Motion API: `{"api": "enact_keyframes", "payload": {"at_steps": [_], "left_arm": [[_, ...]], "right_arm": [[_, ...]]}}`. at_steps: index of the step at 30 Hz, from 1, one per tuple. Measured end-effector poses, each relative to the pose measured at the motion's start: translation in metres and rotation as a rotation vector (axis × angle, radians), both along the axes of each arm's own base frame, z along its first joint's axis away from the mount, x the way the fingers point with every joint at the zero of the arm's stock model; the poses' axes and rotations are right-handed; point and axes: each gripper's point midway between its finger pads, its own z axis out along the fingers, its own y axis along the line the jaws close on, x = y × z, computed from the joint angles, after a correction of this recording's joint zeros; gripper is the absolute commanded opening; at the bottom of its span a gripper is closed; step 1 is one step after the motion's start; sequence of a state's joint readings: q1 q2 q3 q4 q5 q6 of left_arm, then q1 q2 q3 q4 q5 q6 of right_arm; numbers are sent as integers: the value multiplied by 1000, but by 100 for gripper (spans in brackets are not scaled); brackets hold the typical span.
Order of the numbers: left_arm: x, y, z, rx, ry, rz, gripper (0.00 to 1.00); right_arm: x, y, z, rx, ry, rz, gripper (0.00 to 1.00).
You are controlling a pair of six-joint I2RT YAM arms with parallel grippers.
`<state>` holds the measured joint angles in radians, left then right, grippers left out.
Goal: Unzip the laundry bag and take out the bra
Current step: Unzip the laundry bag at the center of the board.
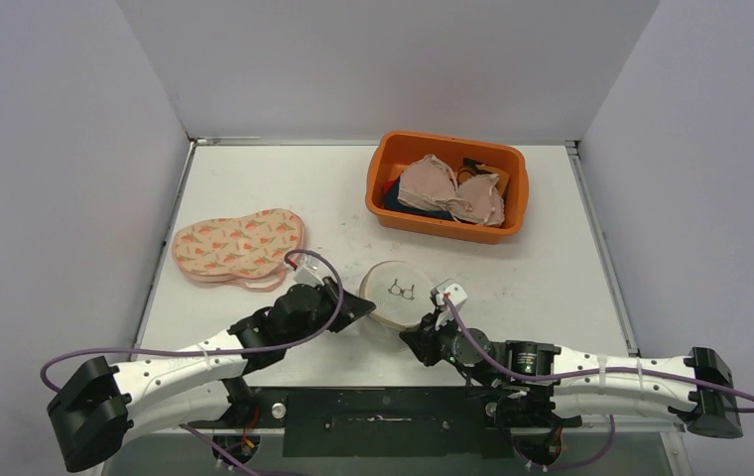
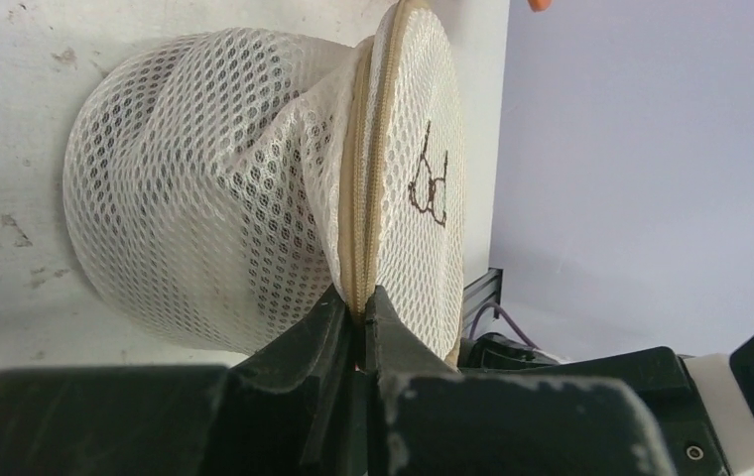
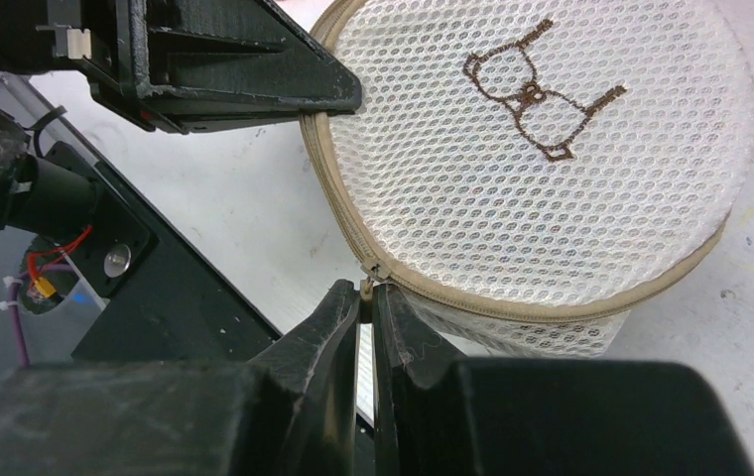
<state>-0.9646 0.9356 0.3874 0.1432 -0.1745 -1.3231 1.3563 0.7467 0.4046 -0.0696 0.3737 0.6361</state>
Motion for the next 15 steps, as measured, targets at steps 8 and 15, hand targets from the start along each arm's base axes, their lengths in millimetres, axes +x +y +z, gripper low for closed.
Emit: {"api": "enact_keyframes", "payload": {"at_steps": [8,15], "left_arm": [[3,-8,6,36,-35,-76,50],[-7,1,10,58,-31,-101,77]], "right_arm": [[0,-5,-7,-22,8,-10,5],[0,-5,-7,-21,8,-10,5]]}}
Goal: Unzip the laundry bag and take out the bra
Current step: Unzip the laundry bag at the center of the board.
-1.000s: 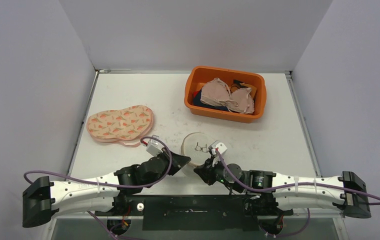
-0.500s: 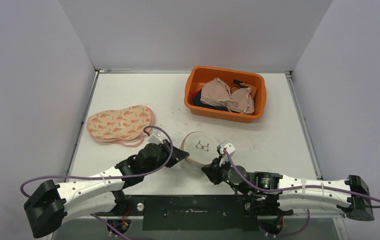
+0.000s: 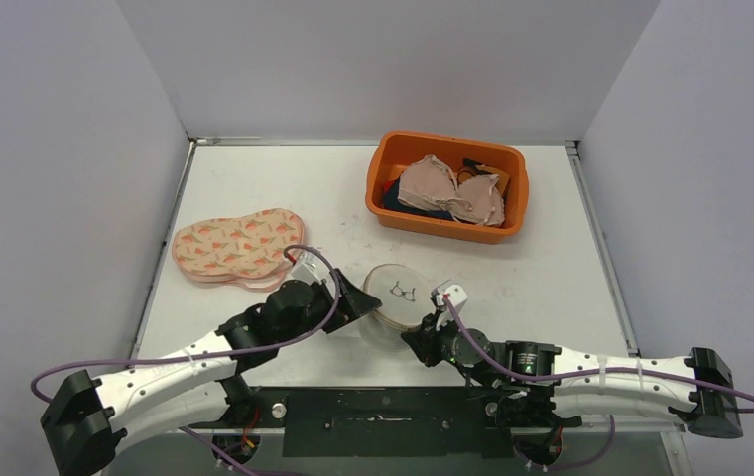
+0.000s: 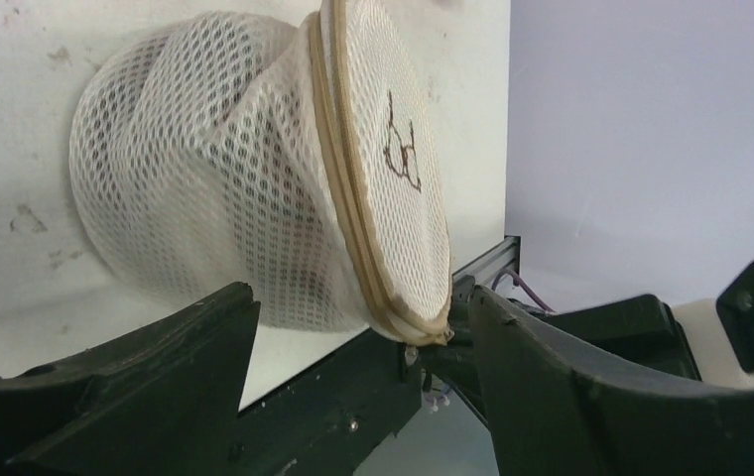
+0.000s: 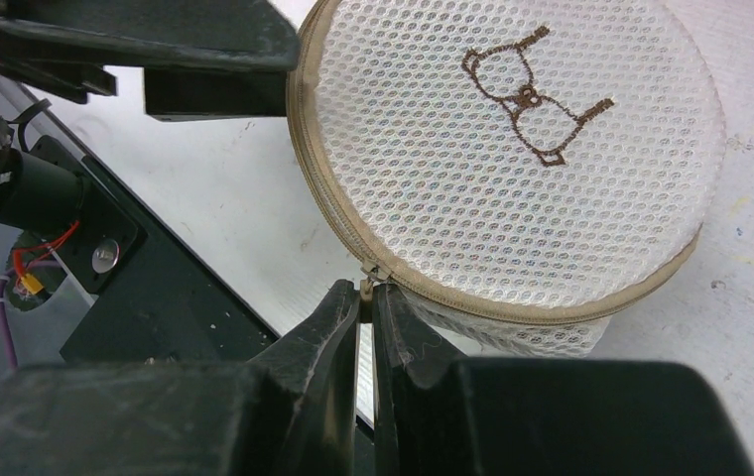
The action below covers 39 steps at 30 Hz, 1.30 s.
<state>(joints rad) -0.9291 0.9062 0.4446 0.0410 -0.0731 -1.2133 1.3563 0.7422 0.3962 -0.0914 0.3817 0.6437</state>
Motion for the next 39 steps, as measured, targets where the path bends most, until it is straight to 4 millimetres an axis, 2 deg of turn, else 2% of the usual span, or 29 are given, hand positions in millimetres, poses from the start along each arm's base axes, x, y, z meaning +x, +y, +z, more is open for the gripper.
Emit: {"api": "enact_keyframes", "payload": {"at_steps": [4,9,12,19,28,32,39], "left_arm": [[-21,7,5,9,11,-25,78],[-62,-6,11,-12,21,-104,76],[-73,-11,10,-22,36,-105,72],[-55,-14,8,-53,56,26,57],[-37,-14,4,-74,50,133,34],[-34,-14,3,-71,45,152,25],[-28,-11,5,-81,43,175,0]], "right_arm": [[-1,2,-1,-5,-2,9,5],[-3,15,-5,-31,-4,51,5],[-6,24,-8,-43,-5,90,5],[-13,39,-3,-29,-17,168,5],[-17,47,17,48,-37,202,5],[-17,47,19,57,-39,203,5],[-17,47,19,57,-39,199,5]]}}
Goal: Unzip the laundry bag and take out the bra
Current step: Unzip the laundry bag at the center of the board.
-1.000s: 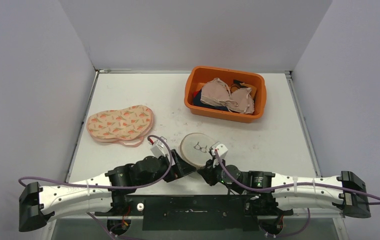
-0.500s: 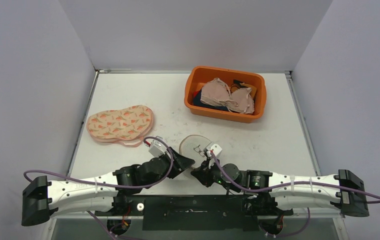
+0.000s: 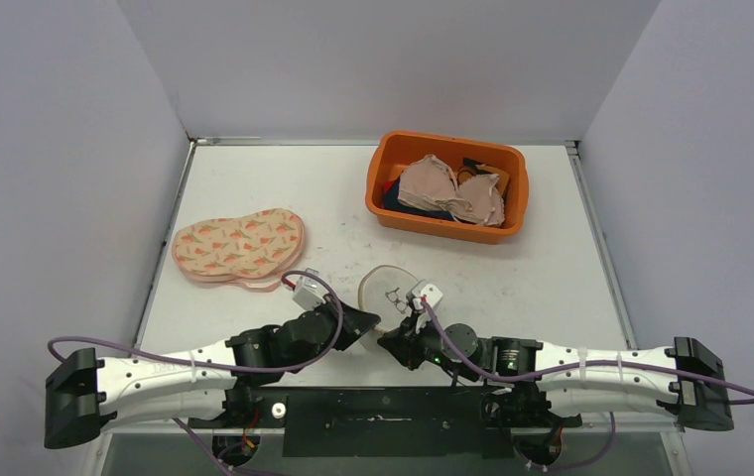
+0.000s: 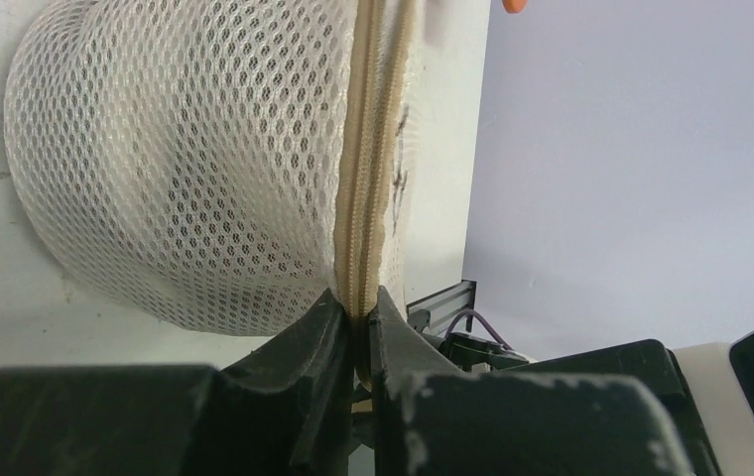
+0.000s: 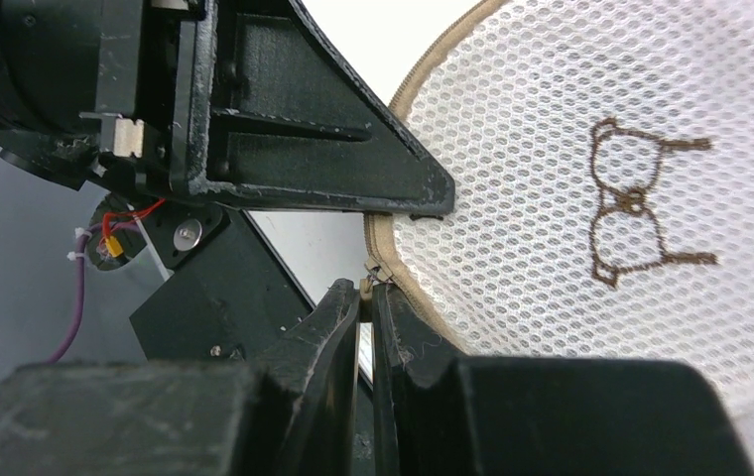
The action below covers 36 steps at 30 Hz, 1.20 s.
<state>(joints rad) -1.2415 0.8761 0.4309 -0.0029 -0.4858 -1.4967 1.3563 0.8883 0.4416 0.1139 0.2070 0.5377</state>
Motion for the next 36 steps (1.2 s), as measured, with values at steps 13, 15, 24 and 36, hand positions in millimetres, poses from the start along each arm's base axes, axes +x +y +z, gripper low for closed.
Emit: {"api": "enact_keyframes", "payload": {"at_steps": [13,15,24,36], "left_arm": [[8,13,4,-37,-5,37,0],[9,14,4,-39,-6,39,0],[11,11,-6,-22,-10,-13,0],[35,-17,-15,46,-36,-191,0]], "right_arm": [[5,-15,1,-10,10,-57,5],[7,-19,0,-20,10,-75,5],[11,-37,-12,-54,22,-136,5],[13,-48,-19,-86,26,-162,5]]}}
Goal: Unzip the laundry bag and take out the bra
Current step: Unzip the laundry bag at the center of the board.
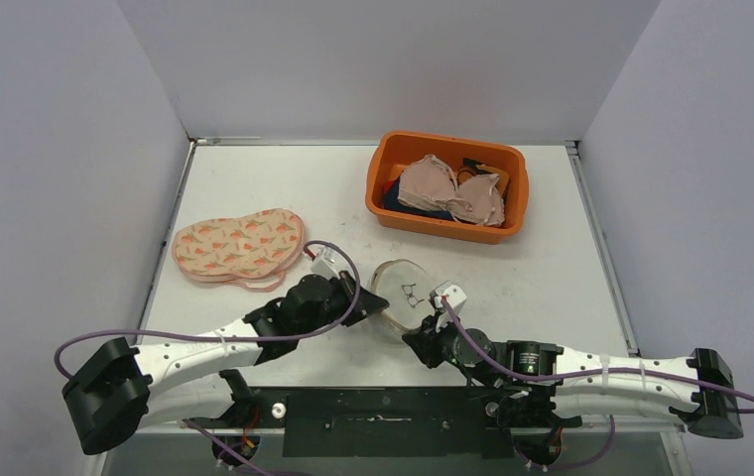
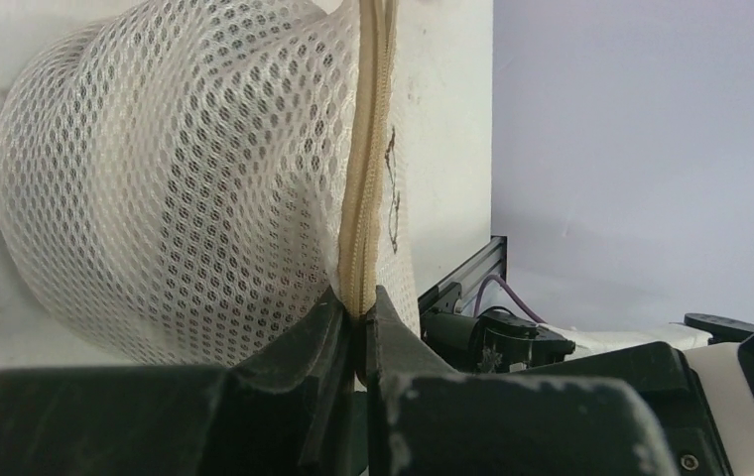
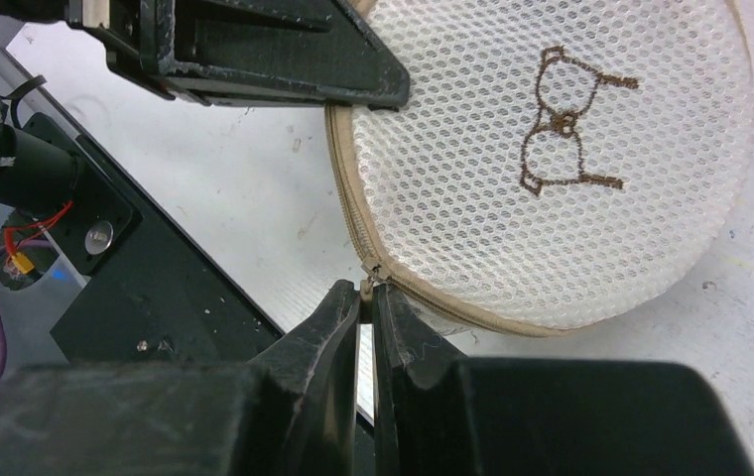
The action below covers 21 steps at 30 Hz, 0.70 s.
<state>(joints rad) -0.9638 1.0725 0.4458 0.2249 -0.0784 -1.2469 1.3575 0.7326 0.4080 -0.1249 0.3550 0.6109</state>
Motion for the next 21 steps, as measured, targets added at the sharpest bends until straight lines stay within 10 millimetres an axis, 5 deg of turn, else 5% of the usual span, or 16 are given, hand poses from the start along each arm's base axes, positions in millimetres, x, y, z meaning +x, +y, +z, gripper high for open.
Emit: {"api": "enact_keyframes", "payload": {"at_steps": [2,6,13,16,21], "left_arm": [[4,-3,4,3,-16,-22,2],[5,-6,9,16,-43,-65,41],[-11,8,21,14,-59,-67,85],[-30,15,32,13,-75,-72,93],[-57,21,38,9,-65,-64,92]], "right_arm": [[1,0,1,2,-2,-3,5],[1,0,1,2,-2,-4,5],[-1,4,-3,-6,0,6,5],[-1,6,-5,-16,1,11,5],[-1,11,-8,-30,-2,25,5]]}}
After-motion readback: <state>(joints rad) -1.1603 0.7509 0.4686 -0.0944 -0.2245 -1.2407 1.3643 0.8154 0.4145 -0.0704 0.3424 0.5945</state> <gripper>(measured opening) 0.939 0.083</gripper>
